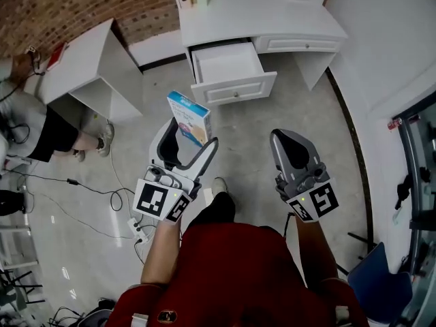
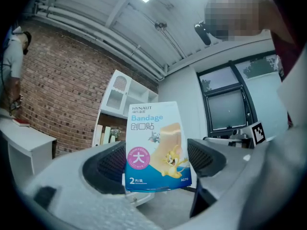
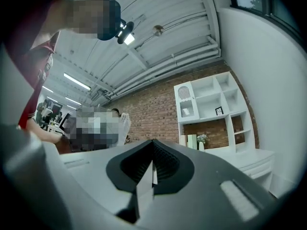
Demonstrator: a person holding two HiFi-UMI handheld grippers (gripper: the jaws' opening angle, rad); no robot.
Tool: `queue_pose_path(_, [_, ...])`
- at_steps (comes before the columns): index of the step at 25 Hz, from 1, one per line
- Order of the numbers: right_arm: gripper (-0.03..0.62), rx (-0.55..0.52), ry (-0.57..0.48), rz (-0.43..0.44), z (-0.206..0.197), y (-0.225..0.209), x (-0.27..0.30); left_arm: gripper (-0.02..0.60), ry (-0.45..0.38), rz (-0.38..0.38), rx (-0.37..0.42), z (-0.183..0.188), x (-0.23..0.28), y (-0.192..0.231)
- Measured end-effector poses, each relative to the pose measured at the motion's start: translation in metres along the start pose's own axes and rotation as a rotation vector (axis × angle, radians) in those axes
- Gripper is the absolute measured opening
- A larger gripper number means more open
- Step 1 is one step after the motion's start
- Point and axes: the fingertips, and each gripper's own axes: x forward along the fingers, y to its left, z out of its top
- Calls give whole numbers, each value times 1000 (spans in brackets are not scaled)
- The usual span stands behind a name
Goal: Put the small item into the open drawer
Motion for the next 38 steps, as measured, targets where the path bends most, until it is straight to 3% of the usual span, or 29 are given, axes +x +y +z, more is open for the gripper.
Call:
queue_pose_path(8, [12, -16, 33, -36, -17, -75, 128, 400, 42, -31, -20, -8, 98, 119])
queue_pose_path(14, [11, -24, 71, -67, -41, -121, 179, 400, 92, -57, -32, -32, 153, 169])
queue_pose_path(23, [11, -52, 89, -28, -64, -210, 229, 400, 191, -25, -36, -79, 231, 197])
queue_pose_path(32, [11, -13, 94, 99, -92, -297, 272, 400, 310, 118, -29, -134, 305, 231])
queue_pose_path(38, [11, 22, 120, 167, -109, -346, 284, 400, 403, 160, -8, -168, 344, 237])
